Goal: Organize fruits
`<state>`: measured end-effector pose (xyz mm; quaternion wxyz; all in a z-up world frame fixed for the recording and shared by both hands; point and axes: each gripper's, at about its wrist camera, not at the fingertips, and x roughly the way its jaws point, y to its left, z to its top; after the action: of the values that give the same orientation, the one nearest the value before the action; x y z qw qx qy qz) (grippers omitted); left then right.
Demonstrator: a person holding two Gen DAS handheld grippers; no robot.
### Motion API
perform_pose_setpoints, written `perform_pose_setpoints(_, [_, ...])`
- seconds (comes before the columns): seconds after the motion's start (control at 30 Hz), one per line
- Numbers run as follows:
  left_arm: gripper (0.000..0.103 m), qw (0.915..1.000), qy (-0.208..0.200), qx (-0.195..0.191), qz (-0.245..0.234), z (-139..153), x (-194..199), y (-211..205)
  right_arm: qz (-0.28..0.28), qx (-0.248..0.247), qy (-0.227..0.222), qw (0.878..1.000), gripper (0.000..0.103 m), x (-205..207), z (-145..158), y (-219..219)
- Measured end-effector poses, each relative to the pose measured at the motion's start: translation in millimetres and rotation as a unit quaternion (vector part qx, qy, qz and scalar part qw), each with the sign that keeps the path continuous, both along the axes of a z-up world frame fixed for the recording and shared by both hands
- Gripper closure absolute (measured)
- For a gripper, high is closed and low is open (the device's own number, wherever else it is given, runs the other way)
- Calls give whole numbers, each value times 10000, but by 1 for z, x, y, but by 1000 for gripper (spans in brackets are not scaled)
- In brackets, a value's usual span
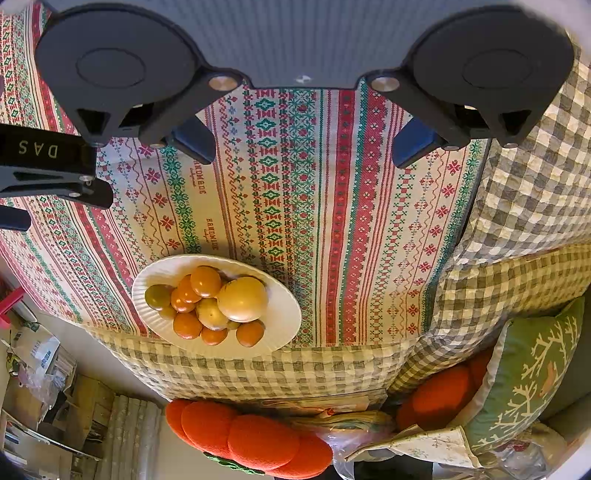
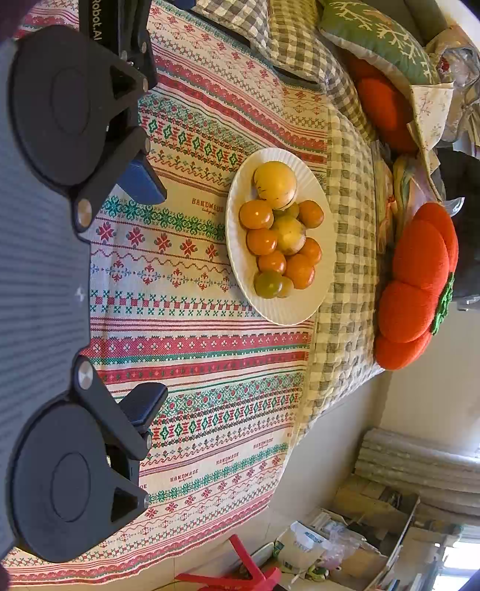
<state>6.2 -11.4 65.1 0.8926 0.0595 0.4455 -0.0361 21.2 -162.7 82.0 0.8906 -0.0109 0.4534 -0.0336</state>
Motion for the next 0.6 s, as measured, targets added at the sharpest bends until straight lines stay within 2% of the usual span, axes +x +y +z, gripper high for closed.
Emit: perform_pose_setpoints(0.6, [7,10000,7,16,6,-1,1,0,15,16,-10,10000,0,-1,3,3])
